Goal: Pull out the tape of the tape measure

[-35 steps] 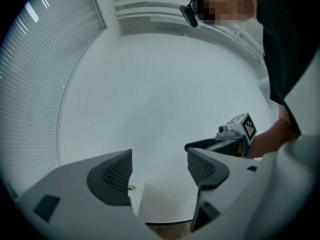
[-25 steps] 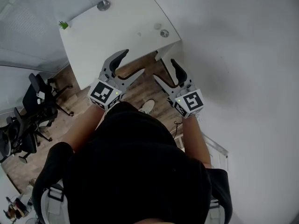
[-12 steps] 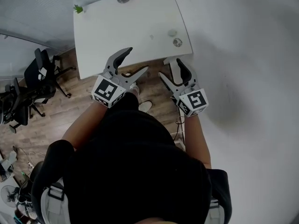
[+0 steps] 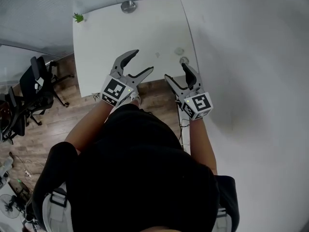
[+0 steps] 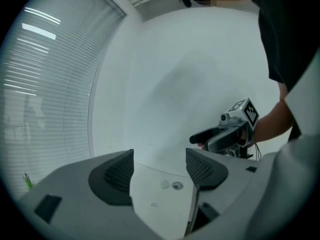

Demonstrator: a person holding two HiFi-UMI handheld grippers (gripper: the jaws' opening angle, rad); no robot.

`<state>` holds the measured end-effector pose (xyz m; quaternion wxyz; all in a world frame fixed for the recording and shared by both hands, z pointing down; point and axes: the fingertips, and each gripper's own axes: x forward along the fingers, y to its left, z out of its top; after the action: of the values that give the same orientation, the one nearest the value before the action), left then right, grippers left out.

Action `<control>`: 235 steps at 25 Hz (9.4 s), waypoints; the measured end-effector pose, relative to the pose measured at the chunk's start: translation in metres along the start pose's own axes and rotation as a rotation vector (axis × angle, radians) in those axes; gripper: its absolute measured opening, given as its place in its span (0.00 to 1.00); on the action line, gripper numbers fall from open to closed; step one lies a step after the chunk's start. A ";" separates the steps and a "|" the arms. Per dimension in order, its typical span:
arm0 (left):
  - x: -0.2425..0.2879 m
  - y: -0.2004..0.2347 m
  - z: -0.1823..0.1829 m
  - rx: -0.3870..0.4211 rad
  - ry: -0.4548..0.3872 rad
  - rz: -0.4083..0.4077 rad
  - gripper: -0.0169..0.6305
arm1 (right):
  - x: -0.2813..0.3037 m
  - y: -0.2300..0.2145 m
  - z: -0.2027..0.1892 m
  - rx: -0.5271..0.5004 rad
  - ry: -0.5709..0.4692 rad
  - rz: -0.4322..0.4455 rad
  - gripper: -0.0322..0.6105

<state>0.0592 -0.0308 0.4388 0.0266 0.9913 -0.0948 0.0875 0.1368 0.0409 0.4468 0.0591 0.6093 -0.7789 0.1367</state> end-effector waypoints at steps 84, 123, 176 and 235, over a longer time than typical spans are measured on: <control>0.320 -0.018 -0.290 0.107 0.618 -0.194 0.45 | 0.054 -0.224 -0.221 0.322 0.240 -0.219 0.38; 0.153 0.068 -0.158 0.047 0.520 -0.081 0.37 | 0.140 -0.117 -0.126 0.022 0.240 0.284 0.33; 0.049 0.097 -0.072 0.067 0.483 0.044 0.37 | 0.164 -0.055 -0.015 -0.139 0.155 0.548 0.06; 0.003 0.146 -0.095 0.002 0.538 0.232 0.37 | 0.145 -0.143 -0.010 -0.115 0.141 0.301 0.06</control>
<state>0.0177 -0.1678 0.5383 0.0398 0.9150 -0.1972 0.3496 0.2378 -0.1233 0.5142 0.1273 0.4703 -0.8617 0.1414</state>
